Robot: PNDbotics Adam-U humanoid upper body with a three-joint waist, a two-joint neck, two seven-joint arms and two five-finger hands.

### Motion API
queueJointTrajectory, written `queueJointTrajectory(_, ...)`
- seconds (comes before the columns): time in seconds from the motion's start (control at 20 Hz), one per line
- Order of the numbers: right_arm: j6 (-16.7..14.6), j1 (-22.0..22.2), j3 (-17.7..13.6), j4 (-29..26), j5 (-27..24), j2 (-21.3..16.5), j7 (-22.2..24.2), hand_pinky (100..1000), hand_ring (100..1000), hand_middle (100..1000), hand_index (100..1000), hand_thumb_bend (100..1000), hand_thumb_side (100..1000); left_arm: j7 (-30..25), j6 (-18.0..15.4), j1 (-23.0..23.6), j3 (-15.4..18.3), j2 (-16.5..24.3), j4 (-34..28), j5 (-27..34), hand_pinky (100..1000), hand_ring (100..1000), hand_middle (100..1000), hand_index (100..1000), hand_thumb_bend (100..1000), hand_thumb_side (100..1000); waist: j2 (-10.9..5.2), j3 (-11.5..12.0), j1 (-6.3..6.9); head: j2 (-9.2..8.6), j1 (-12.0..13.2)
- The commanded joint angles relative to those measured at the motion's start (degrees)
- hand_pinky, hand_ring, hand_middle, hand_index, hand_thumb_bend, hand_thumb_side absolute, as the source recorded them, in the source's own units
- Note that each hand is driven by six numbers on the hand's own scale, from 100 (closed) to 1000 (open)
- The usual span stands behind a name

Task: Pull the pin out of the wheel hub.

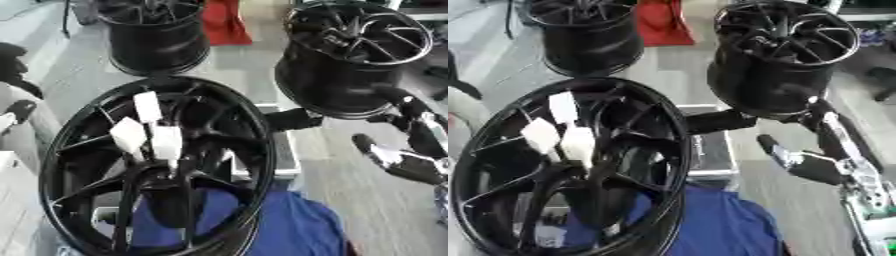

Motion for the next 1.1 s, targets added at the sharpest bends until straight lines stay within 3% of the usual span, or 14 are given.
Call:
queueJointTrajectory(0.05, -0.07, -0.48, -0.13, -0.52, -0.42, -1.00, 0.17, 734, 1000, 912, 931, 468, 285, -1.88, -0.54, -1.27, -0.19, 3.22, -1.23, 0.02, 643, 637, 625, 853, 328, 289, -0.56, -0.07, 0.10, 0.30, -0.06)
queueJointTrajectory(0.7, -0.06, -0.50, -0.09, -0.38, -0.47, -1.12, 0.25, 734, 1000, 912, 931, 471, 284, -8.53, -1.66, -3.75, -2.59, 6.50, -2.53, 0.98, 663, 651, 647, 862, 348, 260, -0.69, -0.32, 0.18, 0.30, -0.42)
queueJointTrajectory(0.9, -0.04, -0.49, -0.01, -0.29, -0.46, -1.22, 0.33, 734, 1000, 912, 931, 472, 283, -13.27, -1.99, -4.85, -4.57, 8.42, -2.85, 0.85, 684, 672, 676, 873, 372, 253, -0.84, -0.43, 0.29, 0.23, -0.42)
queueJointTrajectory(1.1, -0.07, -0.46, 0.15, -0.22, -0.52, -1.27, 0.51, 734, 1000, 912, 931, 471, 284, -18.06, -2.11, -7.17, -6.85, 10.29, -3.21, 0.37, 739, 738, 759, 907, 393, 254, -0.97, -0.51, 0.39, 0.29, -0.38)
